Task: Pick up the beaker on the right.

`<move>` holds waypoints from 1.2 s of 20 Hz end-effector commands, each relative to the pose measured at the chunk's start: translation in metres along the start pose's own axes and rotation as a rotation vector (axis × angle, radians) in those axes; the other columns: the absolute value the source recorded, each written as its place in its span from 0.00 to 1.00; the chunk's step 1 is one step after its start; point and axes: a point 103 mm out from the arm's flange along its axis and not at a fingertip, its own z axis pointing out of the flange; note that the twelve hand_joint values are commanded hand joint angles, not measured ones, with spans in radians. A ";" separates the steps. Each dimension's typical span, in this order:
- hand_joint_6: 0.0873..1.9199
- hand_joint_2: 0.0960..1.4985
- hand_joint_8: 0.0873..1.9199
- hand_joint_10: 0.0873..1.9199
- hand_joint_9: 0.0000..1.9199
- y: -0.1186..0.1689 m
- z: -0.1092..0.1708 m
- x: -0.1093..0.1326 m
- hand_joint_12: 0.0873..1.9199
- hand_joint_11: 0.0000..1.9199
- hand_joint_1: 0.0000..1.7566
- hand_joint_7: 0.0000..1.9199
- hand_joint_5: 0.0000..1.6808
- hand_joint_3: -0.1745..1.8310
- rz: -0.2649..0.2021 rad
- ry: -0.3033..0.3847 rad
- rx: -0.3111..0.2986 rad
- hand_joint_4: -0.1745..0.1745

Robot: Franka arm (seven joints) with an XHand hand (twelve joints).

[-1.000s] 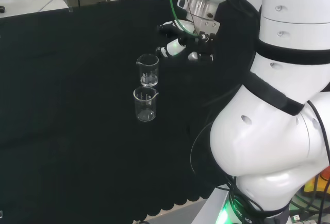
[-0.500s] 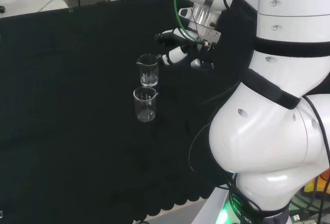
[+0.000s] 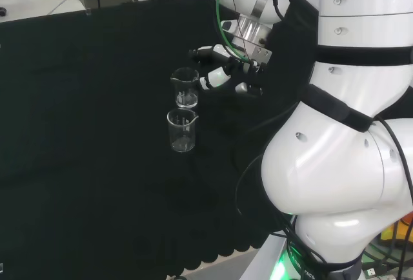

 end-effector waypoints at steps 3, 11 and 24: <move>0.00 0.34 0.28 0.28 0.16 0.013 0.013 -0.006 0.68 0.00 0.52 0.08 0.21 0.39 -0.044 0.054 -0.012 0.42; 0.00 0.33 0.28 0.28 0.15 0.023 0.026 -0.007 0.67 0.00 0.53 0.07 0.21 0.40 -0.079 0.109 -0.027 0.41; 0.00 0.32 0.28 0.27 0.14 0.035 0.041 -0.006 0.66 0.00 0.54 0.07 0.22 0.40 -0.134 0.182 -0.051 0.40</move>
